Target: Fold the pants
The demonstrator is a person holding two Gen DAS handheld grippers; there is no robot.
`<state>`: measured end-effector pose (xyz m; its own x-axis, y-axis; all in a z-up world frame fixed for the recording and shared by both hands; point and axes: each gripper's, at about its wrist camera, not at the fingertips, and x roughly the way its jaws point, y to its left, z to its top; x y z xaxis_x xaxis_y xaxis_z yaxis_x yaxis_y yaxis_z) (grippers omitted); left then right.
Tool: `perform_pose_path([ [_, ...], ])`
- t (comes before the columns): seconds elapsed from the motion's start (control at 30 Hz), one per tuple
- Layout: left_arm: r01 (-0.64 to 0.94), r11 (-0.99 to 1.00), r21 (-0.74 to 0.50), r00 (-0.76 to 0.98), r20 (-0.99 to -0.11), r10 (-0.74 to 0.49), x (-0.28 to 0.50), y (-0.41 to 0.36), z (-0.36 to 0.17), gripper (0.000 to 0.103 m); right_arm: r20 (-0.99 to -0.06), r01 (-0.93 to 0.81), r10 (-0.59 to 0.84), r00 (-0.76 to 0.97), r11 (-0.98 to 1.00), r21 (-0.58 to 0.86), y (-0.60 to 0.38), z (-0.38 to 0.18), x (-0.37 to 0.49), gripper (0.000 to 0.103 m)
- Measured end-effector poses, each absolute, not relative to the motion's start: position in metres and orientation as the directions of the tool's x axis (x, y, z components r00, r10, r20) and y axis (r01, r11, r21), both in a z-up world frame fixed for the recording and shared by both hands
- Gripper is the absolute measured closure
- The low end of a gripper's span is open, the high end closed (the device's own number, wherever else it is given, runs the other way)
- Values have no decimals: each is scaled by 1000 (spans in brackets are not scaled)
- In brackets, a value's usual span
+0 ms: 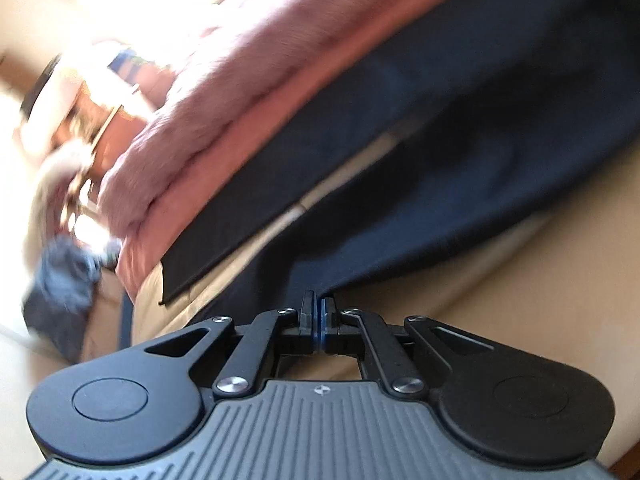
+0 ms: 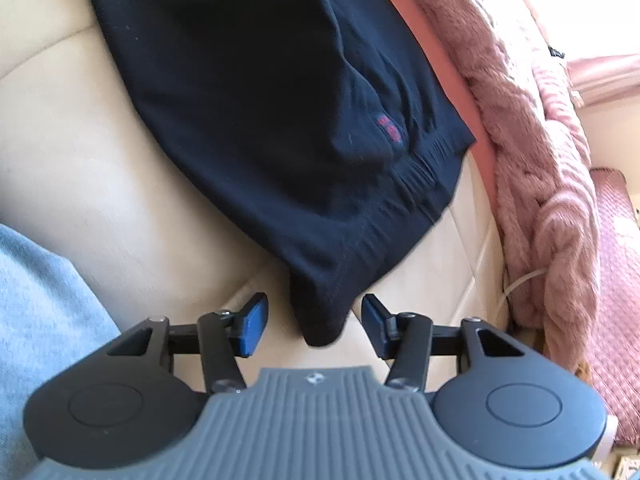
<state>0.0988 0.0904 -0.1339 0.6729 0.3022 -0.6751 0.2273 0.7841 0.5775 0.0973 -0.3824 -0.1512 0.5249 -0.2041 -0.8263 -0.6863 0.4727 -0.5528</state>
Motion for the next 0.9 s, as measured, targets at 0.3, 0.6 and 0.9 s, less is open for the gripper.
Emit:
perform_pose_path([
  [0.3, 49, 876, 480, 741, -605, 290, 114, 99, -81, 102, -744, -580, -199, 638, 511, -634, -385, -135, 96, 102],
  [0.6, 30, 913, 408, 775, -586, 236, 72, 79, -50, 102, -686, -455, -265, 677, 582, -674, -406, -103, 74, 103],
  [0.9, -27, 933, 359, 776, -581, 246, 113, 91, -22, 102, -673, -428, -239, 699, 614, -663, -409, -80, 87, 103],
])
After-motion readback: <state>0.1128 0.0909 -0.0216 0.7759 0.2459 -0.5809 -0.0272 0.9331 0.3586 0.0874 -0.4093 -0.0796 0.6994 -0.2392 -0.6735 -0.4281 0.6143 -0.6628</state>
